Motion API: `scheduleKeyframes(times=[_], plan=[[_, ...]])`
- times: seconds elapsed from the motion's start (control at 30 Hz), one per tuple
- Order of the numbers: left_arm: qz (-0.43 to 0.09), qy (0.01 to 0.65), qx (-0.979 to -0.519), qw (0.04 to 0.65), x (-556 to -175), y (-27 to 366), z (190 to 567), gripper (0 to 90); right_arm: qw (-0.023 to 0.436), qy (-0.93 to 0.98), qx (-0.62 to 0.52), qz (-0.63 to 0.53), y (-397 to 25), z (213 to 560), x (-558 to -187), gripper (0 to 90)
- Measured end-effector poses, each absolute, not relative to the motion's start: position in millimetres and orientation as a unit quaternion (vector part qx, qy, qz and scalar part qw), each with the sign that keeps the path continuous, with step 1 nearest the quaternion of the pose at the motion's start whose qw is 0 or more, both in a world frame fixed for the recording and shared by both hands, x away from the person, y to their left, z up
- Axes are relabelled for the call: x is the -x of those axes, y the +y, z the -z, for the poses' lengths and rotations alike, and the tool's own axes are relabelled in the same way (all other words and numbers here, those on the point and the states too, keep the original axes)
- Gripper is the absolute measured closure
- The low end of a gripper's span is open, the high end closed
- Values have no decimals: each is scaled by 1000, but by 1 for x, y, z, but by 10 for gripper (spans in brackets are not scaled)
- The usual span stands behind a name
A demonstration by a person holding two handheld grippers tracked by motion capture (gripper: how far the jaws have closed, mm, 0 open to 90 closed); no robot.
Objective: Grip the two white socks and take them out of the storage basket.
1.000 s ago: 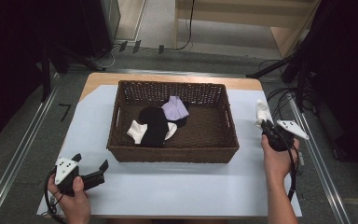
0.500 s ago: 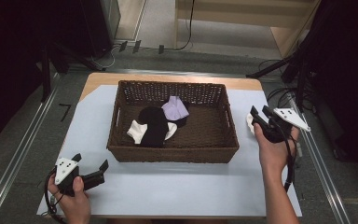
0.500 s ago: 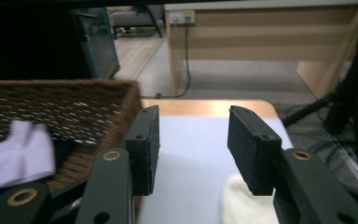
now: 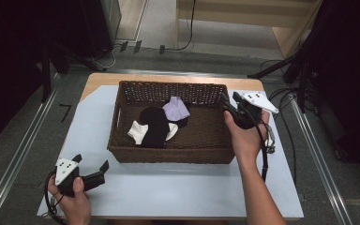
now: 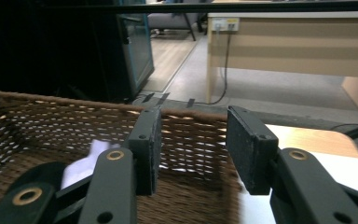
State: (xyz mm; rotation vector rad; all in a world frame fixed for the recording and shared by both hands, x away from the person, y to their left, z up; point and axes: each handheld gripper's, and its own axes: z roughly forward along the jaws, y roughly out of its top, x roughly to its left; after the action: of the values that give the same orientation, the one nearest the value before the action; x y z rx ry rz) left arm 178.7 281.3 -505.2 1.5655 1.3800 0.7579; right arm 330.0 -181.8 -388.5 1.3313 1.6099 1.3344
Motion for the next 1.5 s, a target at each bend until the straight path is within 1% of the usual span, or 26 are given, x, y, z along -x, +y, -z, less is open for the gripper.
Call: scheduleKeyframes(times=[0.27,0.6,0.73,0.83,0.97,1.07,1.2,1.37,1.43,1.47,1.5], plan=[[-306,556,-632,445,-179,282,505,0,304,646,-485,-505,-136,397,-349,576],[-304,558,-631,445,-179,282,505,0,238,686,-483,-490,-85,419,-367,598],[-304,558,-631,445,-179,282,505,0,202,714,-484,-464,-67,430,-376,602],[-303,558,-630,447,-179,282,505,0,177,740,-481,-436,-56,440,-380,624],[-304,558,-629,447,-179,282,506,0,139,778,-477,-384,-49,451,-383,679],[-303,558,-630,446,-179,282,505,0,117,785,-490,-361,-50,455,-385,699],[-303,558,-630,447,-179,282,505,0,93,793,-499,-336,-47,462,-387,675],[-303,558,-630,447,-179,282,505,0,66,797,-515,-309,-44,470,-390,598],[-303,558,-630,447,-179,282,506,0,48,804,-517,-291,-43,475,-391,579],[-304,558,-630,447,-179,282,506,0,44,810,-512,-282,-41,477,-390,583],[-304,558,-630,446,-179,282,506,0,42,817,-507,-272,-40,478,-390,644]])
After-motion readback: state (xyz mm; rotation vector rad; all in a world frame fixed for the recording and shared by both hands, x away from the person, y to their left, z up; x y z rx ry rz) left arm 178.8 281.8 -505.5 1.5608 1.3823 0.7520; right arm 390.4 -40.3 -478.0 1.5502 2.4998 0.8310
